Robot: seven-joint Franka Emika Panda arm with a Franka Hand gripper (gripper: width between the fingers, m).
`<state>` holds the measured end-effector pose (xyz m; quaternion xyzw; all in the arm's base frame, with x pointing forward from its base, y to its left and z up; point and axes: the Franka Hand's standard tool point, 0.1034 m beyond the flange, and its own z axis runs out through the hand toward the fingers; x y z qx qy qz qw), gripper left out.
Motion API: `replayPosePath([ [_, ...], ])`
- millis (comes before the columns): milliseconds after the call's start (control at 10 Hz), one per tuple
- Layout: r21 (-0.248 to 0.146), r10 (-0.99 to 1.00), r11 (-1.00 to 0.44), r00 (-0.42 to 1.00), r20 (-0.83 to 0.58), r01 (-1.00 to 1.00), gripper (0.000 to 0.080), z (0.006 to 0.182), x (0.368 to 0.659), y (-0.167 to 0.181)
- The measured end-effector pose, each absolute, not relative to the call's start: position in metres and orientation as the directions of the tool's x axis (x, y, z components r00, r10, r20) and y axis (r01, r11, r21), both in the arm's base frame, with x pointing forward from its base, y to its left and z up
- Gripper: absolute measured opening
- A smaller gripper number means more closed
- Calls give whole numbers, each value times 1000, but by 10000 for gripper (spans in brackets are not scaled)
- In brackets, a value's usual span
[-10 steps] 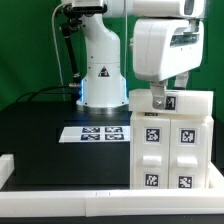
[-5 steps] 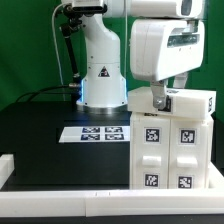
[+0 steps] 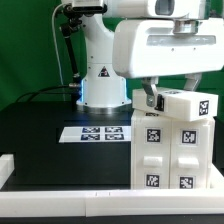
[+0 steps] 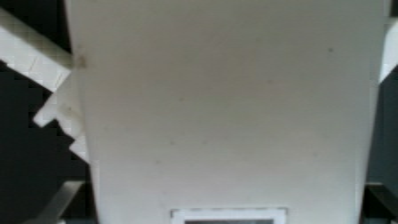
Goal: Assemble cabinet
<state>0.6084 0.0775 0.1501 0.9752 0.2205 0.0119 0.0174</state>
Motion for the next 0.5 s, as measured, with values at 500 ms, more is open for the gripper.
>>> replayPosePath([
  [500, 25, 53, -998, 998, 34, 52, 557, 150, 609, 80],
])
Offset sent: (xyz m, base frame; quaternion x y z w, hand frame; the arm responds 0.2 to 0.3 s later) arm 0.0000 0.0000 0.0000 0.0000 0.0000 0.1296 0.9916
